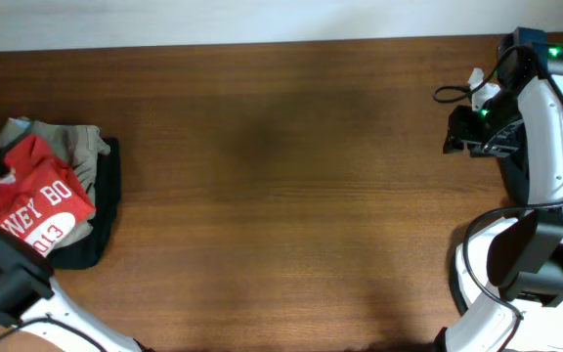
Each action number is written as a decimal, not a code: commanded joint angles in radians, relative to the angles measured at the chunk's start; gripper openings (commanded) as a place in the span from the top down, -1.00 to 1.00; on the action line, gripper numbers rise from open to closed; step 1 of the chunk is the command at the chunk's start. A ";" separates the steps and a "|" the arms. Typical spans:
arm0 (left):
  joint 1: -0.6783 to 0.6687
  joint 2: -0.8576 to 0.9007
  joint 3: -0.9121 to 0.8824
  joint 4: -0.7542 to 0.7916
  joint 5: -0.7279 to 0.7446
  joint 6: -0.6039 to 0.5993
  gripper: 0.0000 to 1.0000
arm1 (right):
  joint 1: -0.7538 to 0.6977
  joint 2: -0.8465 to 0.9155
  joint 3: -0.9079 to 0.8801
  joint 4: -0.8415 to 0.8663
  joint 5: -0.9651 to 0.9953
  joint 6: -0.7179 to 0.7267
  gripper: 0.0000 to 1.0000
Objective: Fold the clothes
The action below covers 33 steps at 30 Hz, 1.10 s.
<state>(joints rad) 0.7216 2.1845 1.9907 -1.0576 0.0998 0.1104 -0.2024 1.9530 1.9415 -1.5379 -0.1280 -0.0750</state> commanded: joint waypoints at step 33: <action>-0.486 -0.479 -0.472 0.106 0.069 -0.025 -0.98 | -0.002 -0.031 0.014 -0.003 0.008 0.000 -0.08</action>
<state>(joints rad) 0.2806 1.7195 1.5078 -0.9520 0.1429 0.0643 -0.2024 1.9526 1.9411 -1.5402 -0.1280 -0.0750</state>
